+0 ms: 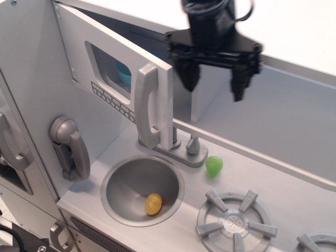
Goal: Open microwave
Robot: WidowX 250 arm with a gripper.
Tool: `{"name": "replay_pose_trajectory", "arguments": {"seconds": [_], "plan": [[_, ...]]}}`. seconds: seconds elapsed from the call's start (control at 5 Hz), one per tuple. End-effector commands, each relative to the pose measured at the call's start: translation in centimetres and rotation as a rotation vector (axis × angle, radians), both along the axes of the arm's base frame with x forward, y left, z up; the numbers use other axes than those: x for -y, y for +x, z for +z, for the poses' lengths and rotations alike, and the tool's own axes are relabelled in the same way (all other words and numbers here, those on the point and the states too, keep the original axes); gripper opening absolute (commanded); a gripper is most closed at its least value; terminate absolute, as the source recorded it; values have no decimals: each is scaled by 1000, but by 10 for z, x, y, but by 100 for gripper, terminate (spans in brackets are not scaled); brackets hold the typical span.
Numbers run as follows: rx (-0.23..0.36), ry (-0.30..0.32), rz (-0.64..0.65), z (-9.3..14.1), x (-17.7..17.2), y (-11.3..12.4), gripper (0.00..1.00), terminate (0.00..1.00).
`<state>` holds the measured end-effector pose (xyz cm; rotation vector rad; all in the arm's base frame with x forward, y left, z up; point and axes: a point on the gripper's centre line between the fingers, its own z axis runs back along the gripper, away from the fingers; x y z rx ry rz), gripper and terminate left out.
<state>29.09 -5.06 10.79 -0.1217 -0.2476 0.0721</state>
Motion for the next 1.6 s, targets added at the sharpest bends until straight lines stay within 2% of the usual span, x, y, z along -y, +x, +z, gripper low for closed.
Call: {"name": "replay_pose_trajectory", "arguments": {"seconds": [0.0,0.2,0.6,0.8,1.0,1.4], "plan": [[16,86,65,-11,-38,-7,100,0],[8,115,69,-11,-50,-25,100,0],[-24,128,40,-7,-90,-67,100,0],[-27,143,28,-3,-111,-78,100,0],[-19,110,-1,4,-110,-80,100,0],[21,28,-45,43,-89,-67,100,0]]}}
